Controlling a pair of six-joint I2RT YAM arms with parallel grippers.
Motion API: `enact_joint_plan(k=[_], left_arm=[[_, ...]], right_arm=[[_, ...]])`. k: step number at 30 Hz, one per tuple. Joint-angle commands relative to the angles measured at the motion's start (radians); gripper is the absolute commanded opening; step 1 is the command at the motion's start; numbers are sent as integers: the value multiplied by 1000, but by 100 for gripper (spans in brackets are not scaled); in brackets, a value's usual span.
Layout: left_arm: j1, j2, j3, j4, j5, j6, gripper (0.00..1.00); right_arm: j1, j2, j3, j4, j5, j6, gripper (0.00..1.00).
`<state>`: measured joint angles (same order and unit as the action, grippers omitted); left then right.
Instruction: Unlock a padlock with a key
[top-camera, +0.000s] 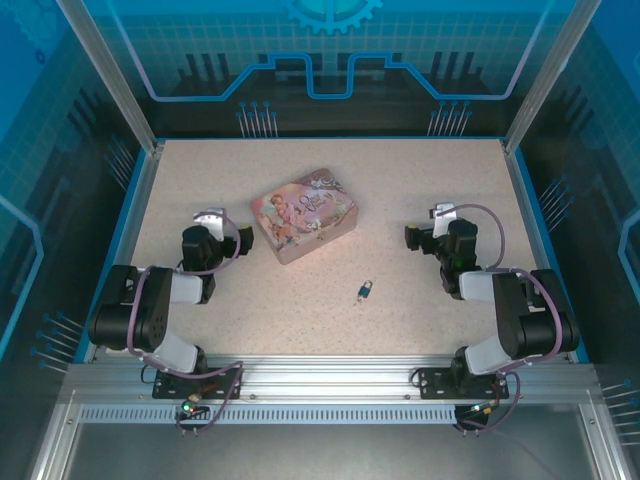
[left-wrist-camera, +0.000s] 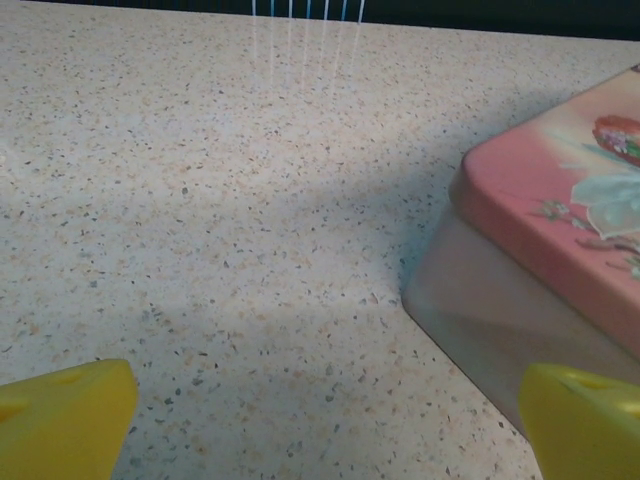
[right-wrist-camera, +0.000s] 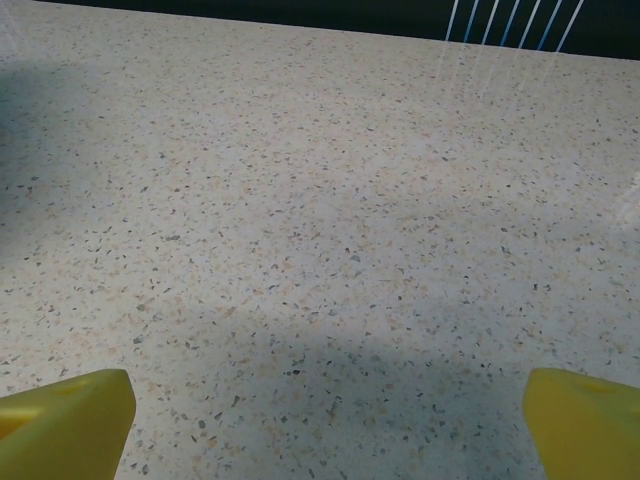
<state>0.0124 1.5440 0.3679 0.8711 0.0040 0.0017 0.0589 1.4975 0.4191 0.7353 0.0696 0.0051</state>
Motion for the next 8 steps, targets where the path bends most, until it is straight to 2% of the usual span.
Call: enact_joint_plan(k=[1, 8], left_arm=[[11, 5, 16, 40, -9, -14, 99], [9, 6, 18, 38, -2, -9, 99]], right_arm=[[0, 6, 18, 8, -16, -16, 100], [-2, 6, 18, 7, -19, -15, 100]])
